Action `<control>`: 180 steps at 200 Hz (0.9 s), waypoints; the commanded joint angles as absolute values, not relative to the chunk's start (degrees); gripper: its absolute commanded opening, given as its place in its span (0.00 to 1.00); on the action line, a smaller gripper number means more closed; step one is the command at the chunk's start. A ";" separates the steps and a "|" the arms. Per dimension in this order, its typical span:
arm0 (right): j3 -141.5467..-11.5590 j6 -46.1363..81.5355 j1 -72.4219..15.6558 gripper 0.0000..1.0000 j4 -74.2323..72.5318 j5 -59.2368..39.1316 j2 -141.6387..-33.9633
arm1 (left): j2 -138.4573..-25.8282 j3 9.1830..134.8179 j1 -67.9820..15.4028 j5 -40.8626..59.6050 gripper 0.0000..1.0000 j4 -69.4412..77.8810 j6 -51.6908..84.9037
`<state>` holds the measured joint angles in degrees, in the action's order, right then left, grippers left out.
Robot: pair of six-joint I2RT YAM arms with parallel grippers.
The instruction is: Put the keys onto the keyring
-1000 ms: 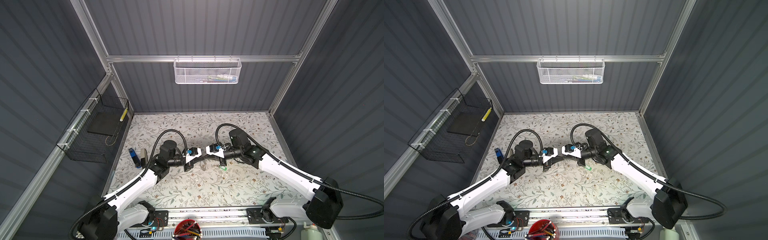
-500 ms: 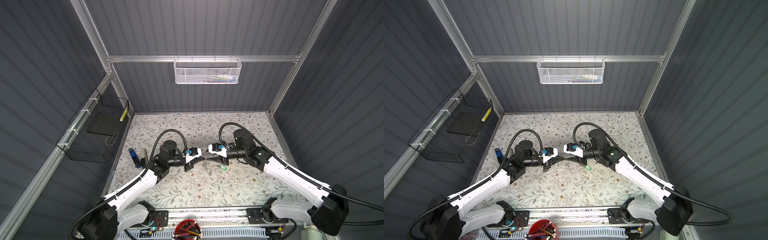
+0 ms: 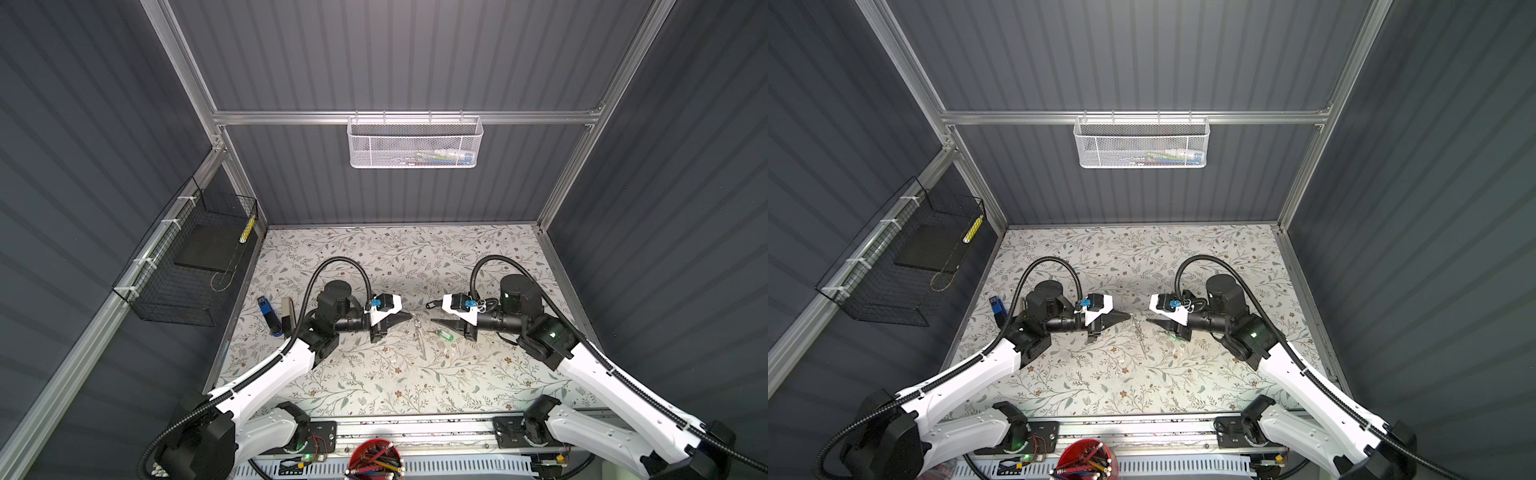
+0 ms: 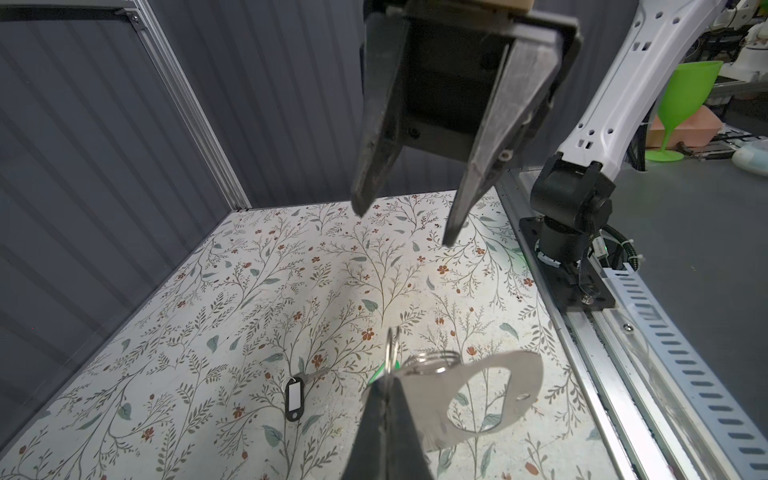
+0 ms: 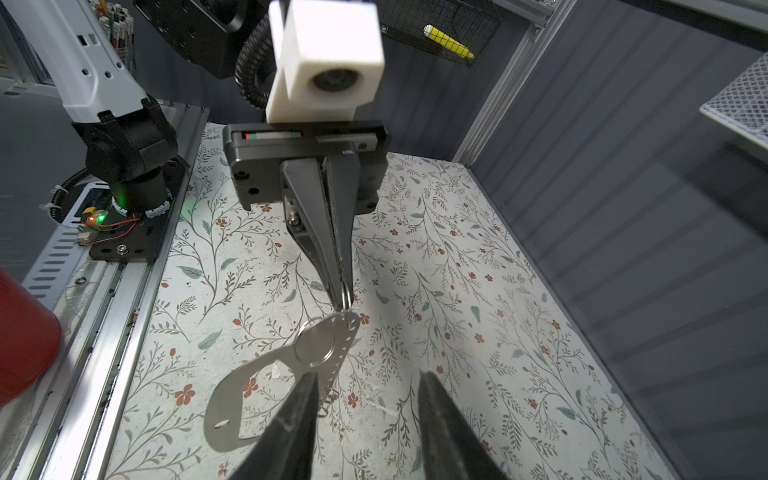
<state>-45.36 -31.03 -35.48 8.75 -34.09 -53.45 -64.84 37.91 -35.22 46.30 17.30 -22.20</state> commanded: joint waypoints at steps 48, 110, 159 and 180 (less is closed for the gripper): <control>-41.49 -22.56 -35.48 0.27 -3.39 -40.89 -54.74 | -66.01 37.51 -35.47 52.14 0.00 26.56 -15.91; -41.22 -19.42 -35.71 0.22 -8.44 -43.64 -57.10 | -66.59 38.01 -35.51 52.84 0.00 26.62 -15.58; -42.13 -19.15 -36.03 0.20 -8.78 -44.11 -59.03 | -66.68 38.41 -35.49 53.17 0.00 26.19 -15.64; -42.32 -18.91 -36.16 0.18 -9.05 -44.23 -59.74 | -66.62 38.38 -35.50 53.39 0.00 25.88 -15.81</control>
<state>-41.41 -19.86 -35.83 -7.57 -42.78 -59.13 -66.28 37.78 -35.22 51.75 24.95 -16.23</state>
